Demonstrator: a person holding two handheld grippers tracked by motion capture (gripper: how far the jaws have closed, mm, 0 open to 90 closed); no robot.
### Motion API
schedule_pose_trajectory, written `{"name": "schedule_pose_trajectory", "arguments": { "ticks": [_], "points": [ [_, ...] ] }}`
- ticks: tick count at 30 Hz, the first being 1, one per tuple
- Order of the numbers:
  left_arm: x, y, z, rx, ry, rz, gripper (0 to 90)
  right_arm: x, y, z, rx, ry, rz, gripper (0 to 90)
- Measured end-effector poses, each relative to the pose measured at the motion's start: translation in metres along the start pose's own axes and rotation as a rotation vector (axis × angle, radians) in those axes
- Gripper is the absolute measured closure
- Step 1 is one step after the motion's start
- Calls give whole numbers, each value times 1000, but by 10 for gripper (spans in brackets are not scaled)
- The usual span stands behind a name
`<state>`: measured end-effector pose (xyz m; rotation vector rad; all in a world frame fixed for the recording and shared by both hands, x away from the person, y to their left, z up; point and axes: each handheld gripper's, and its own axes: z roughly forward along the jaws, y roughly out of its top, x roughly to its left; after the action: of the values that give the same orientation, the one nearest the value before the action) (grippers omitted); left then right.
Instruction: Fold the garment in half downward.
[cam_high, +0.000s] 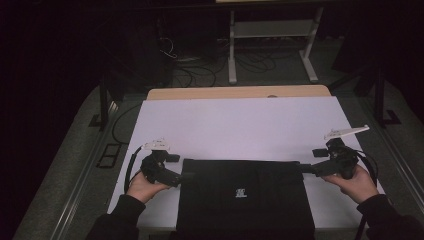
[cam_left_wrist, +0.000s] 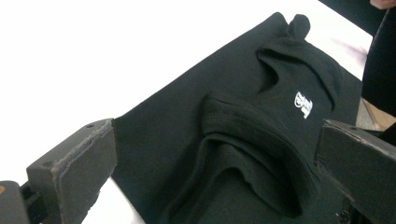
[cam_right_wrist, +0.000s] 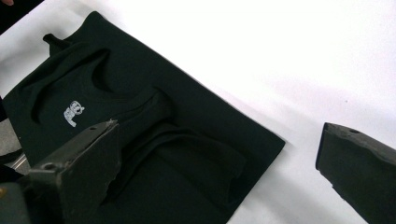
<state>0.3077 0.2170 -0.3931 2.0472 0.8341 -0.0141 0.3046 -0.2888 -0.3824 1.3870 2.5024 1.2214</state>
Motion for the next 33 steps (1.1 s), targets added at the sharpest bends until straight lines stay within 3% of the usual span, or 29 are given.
{"name": "schedule_pose_trajectory", "arguments": {
  "ticks": [13,23,33],
  "points": [
    [16,8,1,-27,29,-14,0,-12,4,10,5,-7,-9,0],
    [27,9,10,-13,43,-19,0,-23,8,21,20,-18,-17,0],
    [41,7,18,-28,63,-36,0,-36,8,28,19,-36,-6,0]
  ]
}}
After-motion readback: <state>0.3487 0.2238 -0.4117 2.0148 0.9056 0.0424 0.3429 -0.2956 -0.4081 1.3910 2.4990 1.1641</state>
